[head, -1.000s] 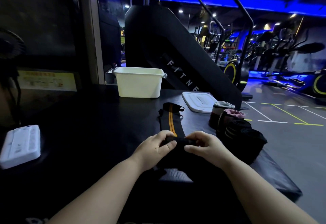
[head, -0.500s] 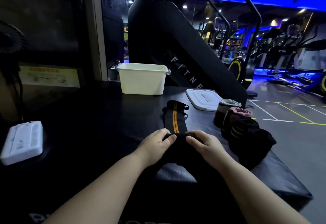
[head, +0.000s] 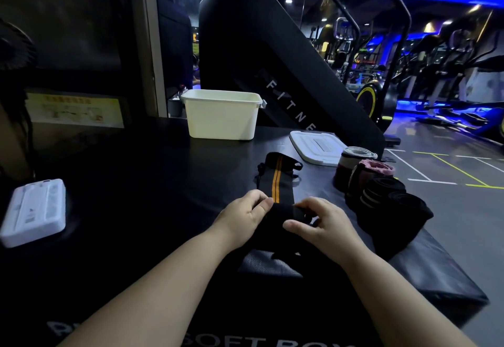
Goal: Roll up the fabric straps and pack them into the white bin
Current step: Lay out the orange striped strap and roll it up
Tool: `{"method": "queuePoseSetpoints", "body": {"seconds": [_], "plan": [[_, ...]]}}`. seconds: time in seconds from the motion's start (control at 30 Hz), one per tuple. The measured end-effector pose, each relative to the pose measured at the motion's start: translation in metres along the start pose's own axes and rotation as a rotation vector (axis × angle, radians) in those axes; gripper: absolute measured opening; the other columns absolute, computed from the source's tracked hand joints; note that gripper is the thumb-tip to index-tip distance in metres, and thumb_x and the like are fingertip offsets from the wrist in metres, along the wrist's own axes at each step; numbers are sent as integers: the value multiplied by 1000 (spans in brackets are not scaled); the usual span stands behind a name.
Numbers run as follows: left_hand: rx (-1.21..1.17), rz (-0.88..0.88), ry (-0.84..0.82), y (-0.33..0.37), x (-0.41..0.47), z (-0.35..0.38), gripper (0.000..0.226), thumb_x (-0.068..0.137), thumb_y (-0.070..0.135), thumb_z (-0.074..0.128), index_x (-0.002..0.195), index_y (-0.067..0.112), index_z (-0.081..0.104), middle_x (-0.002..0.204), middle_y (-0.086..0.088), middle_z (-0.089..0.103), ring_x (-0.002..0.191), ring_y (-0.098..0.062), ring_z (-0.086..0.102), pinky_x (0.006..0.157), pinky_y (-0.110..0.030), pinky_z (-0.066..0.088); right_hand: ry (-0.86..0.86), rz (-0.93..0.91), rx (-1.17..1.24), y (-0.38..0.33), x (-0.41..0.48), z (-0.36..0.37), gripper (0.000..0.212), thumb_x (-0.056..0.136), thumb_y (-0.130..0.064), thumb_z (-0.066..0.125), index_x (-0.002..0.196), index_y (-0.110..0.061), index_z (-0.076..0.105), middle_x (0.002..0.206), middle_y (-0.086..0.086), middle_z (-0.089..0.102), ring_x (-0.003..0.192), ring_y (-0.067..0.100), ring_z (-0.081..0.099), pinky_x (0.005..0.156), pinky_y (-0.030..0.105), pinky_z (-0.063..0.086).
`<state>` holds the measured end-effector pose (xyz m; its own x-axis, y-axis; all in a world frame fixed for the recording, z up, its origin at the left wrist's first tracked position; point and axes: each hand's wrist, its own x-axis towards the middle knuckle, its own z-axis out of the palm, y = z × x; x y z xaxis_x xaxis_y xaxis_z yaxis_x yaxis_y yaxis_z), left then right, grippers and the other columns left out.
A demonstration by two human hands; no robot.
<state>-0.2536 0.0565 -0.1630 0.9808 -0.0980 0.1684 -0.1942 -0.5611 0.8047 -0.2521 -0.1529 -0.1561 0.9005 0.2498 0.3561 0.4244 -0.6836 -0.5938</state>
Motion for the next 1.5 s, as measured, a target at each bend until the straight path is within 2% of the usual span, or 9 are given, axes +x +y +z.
{"method": "queuePoseSetpoints", "body": {"seconds": [0.17,0.3,0.4,0.63,0.8,1.07,1.23,1.37,1.5], "plan": [[33,12,32,4,-1,0,32,96,54,44,90,26,59,81,10,59,89,-18,59,87,-41,49,6,21,-24,-4,1,0,39,76,-52,74,107,-28,69,91,-16,61,86,-1,56,74,16,42],[-4,194,67,3,-5,0,21,98,35,52,114,28,63,119,14,54,118,-5,47,102,-21,34,-6,40,-45,-6,3,-2,41,80,-51,71,110,-24,70,94,-13,61,90,7,58,82,25,45],[-29,216,-14,4,-11,-3,25,97,27,56,120,36,59,117,20,55,116,5,46,98,-10,33,-21,39,-61,-7,4,-2,45,81,-53,68,115,-23,69,99,-11,60,94,8,58,85,27,46],[10,144,6,9,-10,-2,26,100,27,49,125,28,59,115,18,50,118,0,43,99,-16,29,31,3,-6,-4,-4,1,68,76,-56,72,136,-32,49,121,-14,52,108,3,52,94,26,44],[63,154,86,7,-7,0,27,100,28,50,124,24,63,121,9,59,123,-8,47,106,-23,33,-40,-63,-151,-6,-5,2,68,83,-51,68,142,-29,44,133,-9,51,129,8,40,103,20,31],[-17,96,18,8,-9,-4,19,98,37,50,116,31,56,101,16,59,101,-5,56,83,-17,41,-30,-66,-149,-10,-7,1,53,83,-46,70,130,-32,51,110,-16,52,111,5,48,94,23,40],[12,100,-63,3,-9,-2,45,74,71,49,108,41,55,103,9,63,97,-10,61,88,-35,51,-65,-51,-83,-11,-6,-4,32,87,-39,68,117,-29,62,96,-19,56,98,4,53,77,5,35],[129,127,2,6,-9,2,33,93,45,56,121,28,57,126,14,50,125,-6,38,108,-25,28,-90,2,-51,-12,-3,-1,38,89,-37,67,123,-23,59,122,-14,50,119,4,48,96,17,35],[30,101,91,12,-11,4,31,97,30,55,128,22,53,128,17,43,119,2,36,98,-12,24,-94,61,40,-27,-4,9,60,93,-16,61,146,-15,35,132,-13,40,130,3,37,91,2,22]]}}
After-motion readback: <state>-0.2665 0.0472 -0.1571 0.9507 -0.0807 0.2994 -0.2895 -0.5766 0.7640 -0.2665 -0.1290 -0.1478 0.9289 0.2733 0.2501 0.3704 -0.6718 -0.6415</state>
